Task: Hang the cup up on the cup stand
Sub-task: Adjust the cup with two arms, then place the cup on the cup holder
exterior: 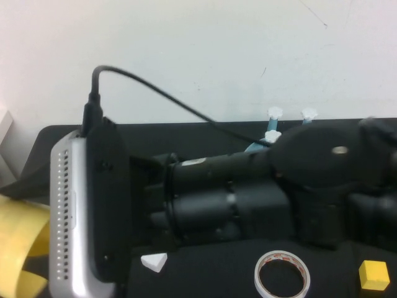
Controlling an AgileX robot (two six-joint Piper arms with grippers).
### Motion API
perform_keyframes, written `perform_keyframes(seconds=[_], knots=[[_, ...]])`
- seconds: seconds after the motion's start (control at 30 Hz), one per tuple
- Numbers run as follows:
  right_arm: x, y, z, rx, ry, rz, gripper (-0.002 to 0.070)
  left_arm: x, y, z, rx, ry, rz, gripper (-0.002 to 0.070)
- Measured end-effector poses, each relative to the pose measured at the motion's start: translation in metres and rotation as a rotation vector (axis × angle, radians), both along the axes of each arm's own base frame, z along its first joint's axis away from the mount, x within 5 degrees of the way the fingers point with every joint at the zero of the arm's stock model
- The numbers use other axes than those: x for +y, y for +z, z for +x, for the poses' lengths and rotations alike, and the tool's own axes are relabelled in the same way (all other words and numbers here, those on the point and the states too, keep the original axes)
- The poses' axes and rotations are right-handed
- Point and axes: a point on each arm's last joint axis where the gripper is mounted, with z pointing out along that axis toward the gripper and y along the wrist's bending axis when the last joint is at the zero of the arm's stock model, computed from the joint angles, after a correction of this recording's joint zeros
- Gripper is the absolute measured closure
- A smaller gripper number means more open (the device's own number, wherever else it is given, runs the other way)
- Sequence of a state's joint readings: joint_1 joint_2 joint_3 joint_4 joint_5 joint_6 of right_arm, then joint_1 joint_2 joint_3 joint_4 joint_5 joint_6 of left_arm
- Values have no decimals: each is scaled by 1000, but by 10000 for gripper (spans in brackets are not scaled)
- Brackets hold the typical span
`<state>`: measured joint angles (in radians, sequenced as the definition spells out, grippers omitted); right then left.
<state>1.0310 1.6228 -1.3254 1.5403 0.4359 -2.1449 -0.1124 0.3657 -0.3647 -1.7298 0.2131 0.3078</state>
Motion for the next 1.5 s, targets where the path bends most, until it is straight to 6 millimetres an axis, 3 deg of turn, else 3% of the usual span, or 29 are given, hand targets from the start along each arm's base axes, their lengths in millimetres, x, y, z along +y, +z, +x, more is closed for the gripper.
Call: perform_keyframes(seconds=[0.3, 0.53, 0.63, 0.73, 0.9, 0.97, 1.17, 1.33, 1.5], knots=[[-30, 25, -13, -13, -44, -105, 210, 9, 53, -10, -246, 147, 282, 153], [-51, 33, -20, -9, -88, -231, 216, 10, 66, -12, -308, 191, 382, 153], [-71, 36, -27, 17, -112, -347, 259, 6, 72, -8, -357, 179, 508, 153], [-94, 34, -32, 60, -184, -519, 363, -2, 83, 0, -452, 140, 692, 153], [-134, 26, -34, 161, -382, -837, 596, -20, 102, 24, -652, 38, 1016, 153], [-149, 18, -32, 172, -481, -934, 637, -28, 108, 36, -753, -3, 1149, 153], [-196, -10, -38, 178, -751, -1028, 667, -51, 119, 75, -1052, -158, 1363, 153], [-235, -30, -56, 238, -885, -920, 670, -74, 120, 108, -1102, -256, 1354, 153], [-263, -39, -72, 319, -972, -775, 671, -120, 109, 141, -1074, -367, 1328, 153]])
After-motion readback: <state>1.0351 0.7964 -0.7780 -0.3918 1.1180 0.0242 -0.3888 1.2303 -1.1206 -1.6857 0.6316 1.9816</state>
